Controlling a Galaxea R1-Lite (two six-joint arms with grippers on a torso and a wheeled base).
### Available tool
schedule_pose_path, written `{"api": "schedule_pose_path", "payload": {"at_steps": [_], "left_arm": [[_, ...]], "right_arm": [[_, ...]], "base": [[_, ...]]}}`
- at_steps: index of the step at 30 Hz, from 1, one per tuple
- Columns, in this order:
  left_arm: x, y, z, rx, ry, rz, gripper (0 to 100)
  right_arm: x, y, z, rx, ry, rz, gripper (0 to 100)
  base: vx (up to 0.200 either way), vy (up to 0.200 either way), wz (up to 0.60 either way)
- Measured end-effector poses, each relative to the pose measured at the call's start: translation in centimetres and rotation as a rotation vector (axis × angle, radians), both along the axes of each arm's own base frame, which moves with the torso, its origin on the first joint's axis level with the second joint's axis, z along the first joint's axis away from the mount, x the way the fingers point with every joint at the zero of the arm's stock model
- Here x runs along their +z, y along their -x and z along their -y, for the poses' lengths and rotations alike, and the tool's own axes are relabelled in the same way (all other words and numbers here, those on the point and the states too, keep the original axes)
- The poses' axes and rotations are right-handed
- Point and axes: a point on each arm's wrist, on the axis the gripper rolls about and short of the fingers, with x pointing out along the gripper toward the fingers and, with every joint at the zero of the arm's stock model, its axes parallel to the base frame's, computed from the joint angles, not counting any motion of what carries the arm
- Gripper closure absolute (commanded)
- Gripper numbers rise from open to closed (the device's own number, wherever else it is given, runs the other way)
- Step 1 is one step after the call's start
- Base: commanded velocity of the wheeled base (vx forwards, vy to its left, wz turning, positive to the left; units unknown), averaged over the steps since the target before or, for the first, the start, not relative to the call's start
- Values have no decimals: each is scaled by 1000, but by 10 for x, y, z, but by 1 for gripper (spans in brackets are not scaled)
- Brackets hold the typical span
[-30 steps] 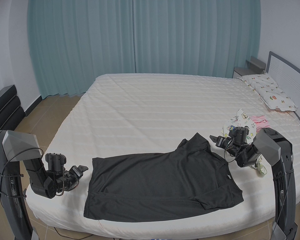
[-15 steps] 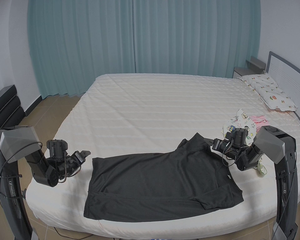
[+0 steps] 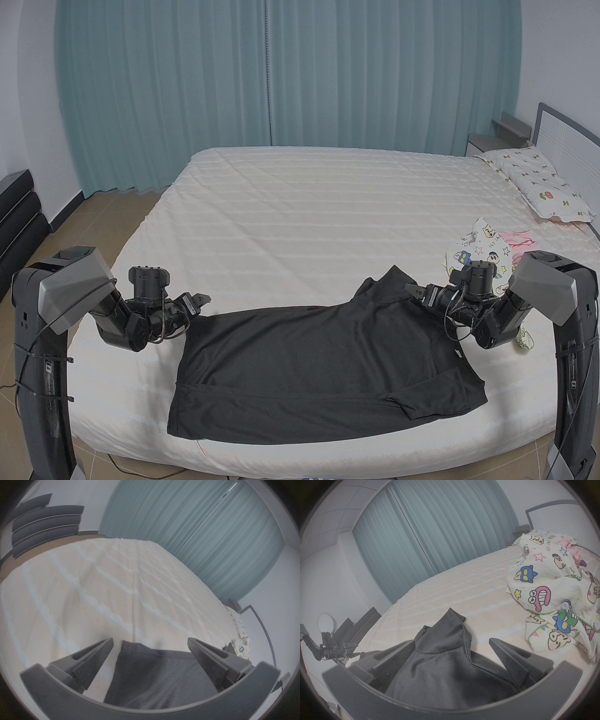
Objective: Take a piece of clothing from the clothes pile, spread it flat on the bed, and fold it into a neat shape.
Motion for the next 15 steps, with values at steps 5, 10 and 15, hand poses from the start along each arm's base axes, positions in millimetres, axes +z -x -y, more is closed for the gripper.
{"api": "schedule_pose_path", "payload": {"at_steps": [5, 10, 15], "left_arm": [[-10, -2, 1, 14, -11, -11, 100], [-11, -4, 0, 43, -21, -2, 100], [-11, -6, -1, 62, -30, 11, 100]], "right_arm": [[1, 0, -2, -9, 4, 3, 0], [2, 1, -4, -5, 4, 9, 0], [3, -1, -6, -2, 3, 20, 0]], "base": [[0, 0, 0], [0, 0, 0], [0, 0, 0]]}}
